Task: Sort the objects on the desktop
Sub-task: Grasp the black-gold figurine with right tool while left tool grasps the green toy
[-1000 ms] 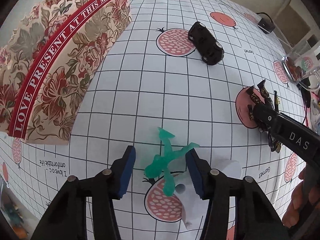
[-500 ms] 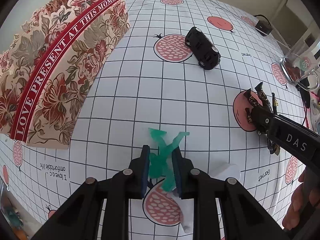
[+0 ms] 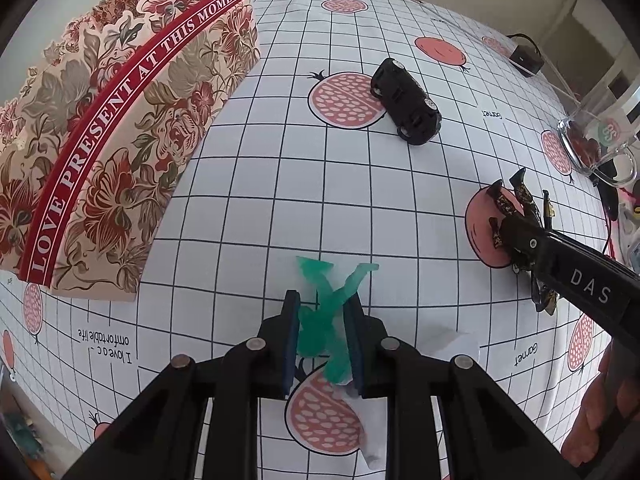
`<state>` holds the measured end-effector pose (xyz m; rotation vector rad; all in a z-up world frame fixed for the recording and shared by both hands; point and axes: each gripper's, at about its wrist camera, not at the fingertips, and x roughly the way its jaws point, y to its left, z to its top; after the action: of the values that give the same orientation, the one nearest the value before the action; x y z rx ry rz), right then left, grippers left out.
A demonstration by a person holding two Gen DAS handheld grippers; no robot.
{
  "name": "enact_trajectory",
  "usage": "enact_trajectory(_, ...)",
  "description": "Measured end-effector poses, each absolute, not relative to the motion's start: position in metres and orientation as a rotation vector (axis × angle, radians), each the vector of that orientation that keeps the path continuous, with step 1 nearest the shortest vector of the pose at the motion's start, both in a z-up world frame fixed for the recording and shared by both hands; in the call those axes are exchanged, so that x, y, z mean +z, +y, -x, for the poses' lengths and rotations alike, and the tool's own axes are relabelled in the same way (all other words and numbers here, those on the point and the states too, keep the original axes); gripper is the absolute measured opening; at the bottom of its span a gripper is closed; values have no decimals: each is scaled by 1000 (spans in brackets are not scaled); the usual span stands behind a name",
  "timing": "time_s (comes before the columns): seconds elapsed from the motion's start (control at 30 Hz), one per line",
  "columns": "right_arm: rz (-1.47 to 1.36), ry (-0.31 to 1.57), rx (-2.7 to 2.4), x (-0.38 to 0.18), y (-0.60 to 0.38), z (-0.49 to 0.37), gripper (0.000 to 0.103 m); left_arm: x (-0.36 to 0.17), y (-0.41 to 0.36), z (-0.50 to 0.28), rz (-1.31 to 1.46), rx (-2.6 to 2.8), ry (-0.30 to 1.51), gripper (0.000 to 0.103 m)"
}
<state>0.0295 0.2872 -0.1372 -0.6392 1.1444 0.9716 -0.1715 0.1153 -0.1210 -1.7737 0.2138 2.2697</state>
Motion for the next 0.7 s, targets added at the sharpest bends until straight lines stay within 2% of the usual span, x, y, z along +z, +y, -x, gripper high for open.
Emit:
enact_trajectory(0.03,635,1146,978,-137,288,-28,48,-121,116,173,1774,2270,210,23)
enact_trajectory(0.07,632,1148,985,-137,289,-27,46,-121,116,174,1774,2271,206,23)
enact_trajectory(0.37,646,1127,971,-134,296,-30,46,-120,121,183,1769,2279,177,23)
enact_trajectory(0.47,623,1132,968,-132,297,-30,41,-119,121,188,1776,2280,144,23)
enact_trajectory(0.5,610,1136,970,-131,297,-31,36,-127,105,175,1777,2278,135,23)
enact_trajectory(0.7,572,1162,969,-134,303,-26,36,-118,84,137,1778,2280,122,23)
